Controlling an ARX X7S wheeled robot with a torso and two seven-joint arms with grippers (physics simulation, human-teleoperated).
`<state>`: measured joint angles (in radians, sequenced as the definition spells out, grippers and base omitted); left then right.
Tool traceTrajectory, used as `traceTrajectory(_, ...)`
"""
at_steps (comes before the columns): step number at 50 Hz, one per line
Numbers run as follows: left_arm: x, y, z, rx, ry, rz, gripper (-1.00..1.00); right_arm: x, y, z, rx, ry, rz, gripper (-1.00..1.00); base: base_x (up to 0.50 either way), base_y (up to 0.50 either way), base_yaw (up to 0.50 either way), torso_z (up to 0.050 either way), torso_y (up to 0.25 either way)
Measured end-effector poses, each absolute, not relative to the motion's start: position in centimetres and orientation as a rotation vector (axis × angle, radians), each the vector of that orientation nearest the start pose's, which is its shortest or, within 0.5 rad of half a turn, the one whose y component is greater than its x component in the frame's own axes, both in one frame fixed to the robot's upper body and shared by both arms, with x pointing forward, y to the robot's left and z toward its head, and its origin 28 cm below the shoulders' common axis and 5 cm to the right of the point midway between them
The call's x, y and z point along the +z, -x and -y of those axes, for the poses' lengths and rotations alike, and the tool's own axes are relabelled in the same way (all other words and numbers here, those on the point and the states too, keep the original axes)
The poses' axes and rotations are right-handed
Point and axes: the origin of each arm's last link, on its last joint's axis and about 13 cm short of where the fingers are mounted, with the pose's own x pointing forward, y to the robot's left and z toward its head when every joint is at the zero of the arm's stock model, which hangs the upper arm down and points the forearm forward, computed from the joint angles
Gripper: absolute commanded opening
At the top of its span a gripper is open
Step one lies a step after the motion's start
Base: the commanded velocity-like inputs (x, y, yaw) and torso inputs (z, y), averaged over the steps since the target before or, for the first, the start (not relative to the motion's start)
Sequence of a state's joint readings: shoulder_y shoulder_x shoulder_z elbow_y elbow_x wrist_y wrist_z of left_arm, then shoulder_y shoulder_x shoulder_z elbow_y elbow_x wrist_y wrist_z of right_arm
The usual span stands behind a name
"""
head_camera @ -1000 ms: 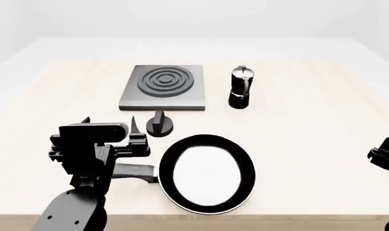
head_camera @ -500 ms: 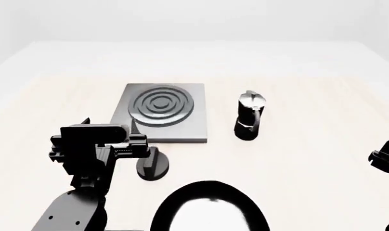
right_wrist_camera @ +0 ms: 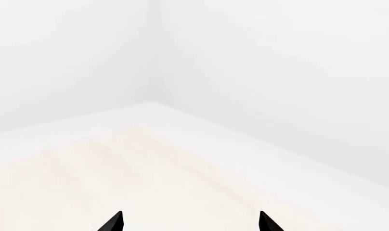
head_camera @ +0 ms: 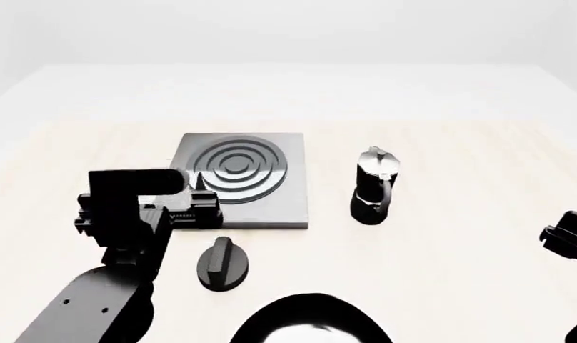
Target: Turn on the stove and put the frying pan on it.
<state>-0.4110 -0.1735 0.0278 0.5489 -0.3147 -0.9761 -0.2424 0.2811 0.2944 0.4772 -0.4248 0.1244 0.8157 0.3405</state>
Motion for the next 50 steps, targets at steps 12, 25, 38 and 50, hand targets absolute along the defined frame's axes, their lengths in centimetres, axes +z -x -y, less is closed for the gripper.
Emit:
traceTrajectory(12,20.1,-27.5,-22.3,0.022,0.079,-0.369,1.0,13.7,-22.2,23.9,-0.775,0.026,-0.032,1.0,0.0,0.0,0.0,0.0,0.0)
traceTrajectory(25,23.4,-28.4,-24.1,-0.002,0.043,-0.643,1.0,13.4,-22.6,23.7,-0.757,0.023,-0.063,1.0,0.0,0.0,0.0,0.0,0.0)
traceTrajectory(38,23.3,-29.0,-25.4,0.026,0.05,-0.788,1.0,13.1,-22.8,23.7,-0.752,0.02,-0.079,1.0,0.0,0.0,0.0,0.0,0.0)
traceTrajectory(50,22.9,-29.2,-26.0,0.044,0.057,-0.857,1.0,12.9,-22.9,23.7,-0.75,0.019,-0.086,1.0,0.0,0.0,0.0,0.0,0.0)
